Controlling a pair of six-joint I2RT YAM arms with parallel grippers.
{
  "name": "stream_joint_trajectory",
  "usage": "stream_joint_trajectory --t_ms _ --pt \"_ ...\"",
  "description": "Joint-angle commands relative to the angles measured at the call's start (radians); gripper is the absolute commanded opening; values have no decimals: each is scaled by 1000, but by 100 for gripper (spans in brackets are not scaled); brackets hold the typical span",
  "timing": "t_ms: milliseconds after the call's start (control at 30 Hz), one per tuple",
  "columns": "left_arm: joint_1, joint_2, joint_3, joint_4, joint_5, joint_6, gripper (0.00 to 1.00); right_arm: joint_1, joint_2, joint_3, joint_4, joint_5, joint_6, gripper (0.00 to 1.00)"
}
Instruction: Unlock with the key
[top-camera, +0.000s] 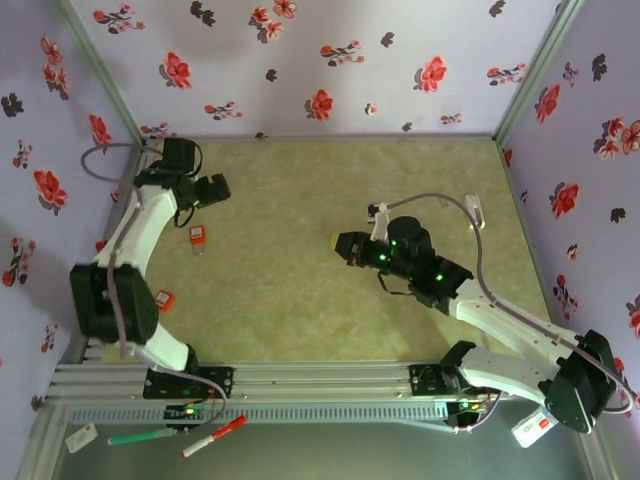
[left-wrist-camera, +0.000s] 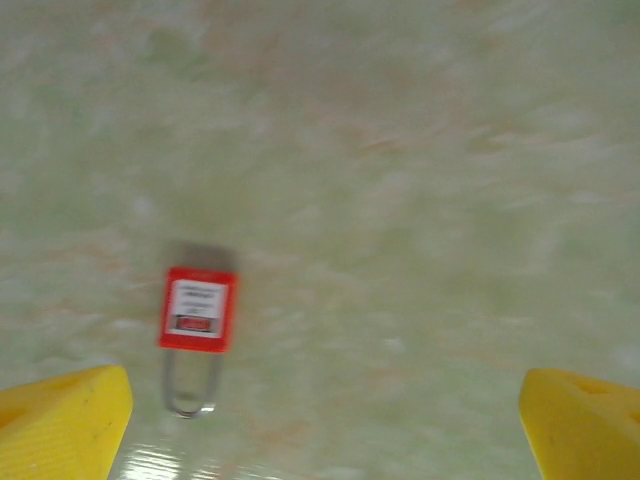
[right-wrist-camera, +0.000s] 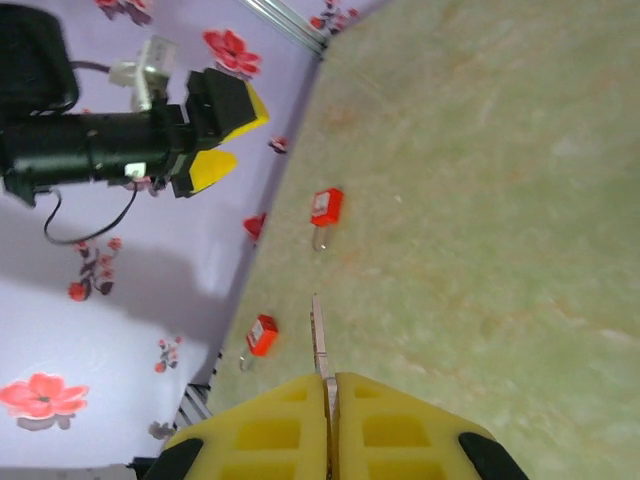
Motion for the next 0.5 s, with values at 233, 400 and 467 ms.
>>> stream_joint_trajectory --t_ms 233,400,467 --pt "94 314 152 -172 -4 193 90 10 -74 -7 -122 64 -31 0" --pt "120 366 132 -157 -3 202 82 10 -84 -19 -126 66 -28 0" --pt "122 380 130 -152 8 200 80 10 -82 -24 -124 67 -27 0"
